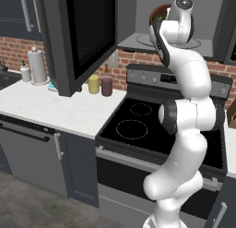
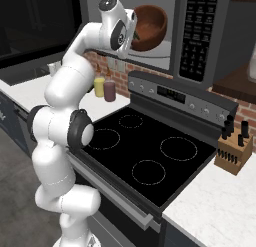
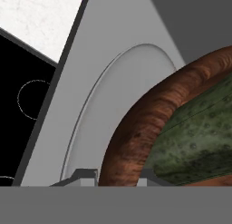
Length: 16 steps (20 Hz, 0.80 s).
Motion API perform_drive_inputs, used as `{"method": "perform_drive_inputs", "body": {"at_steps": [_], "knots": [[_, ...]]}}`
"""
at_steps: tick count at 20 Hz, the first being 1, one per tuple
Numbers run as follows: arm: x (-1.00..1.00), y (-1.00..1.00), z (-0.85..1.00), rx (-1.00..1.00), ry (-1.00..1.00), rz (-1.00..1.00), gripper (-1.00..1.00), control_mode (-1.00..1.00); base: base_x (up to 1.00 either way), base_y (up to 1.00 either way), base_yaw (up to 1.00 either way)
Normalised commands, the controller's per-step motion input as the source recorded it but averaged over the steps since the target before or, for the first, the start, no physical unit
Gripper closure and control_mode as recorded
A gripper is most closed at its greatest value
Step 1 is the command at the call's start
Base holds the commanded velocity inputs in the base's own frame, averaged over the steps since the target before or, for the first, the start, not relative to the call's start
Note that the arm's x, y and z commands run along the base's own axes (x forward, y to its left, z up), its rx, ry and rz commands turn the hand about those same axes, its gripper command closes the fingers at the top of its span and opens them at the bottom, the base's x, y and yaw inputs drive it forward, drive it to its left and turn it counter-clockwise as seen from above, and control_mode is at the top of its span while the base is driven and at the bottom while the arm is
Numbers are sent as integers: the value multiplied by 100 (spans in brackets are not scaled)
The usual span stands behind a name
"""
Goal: Pick the cucumber from the sink and place it in the bowl. Then pick the bowl and place it in the microwave. Then close the microwave door and press the start button.
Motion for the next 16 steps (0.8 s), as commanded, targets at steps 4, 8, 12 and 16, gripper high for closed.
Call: {"method": "perform_drive_inputs", "body": {"at_steps": [4, 8, 12, 16], "knots": [[26, -3, -28, 0, 1, 0, 100, -100, 0, 0, 0], [24, -3, -29, 0, 2, 0, 100, -100, 0, 0, 0], [7, -1, -39, 0, 1, 0, 100, -100, 0, 0, 0], [9, 0, -38, 0, 0, 0, -100, -100, 0, 0, 0]]}}
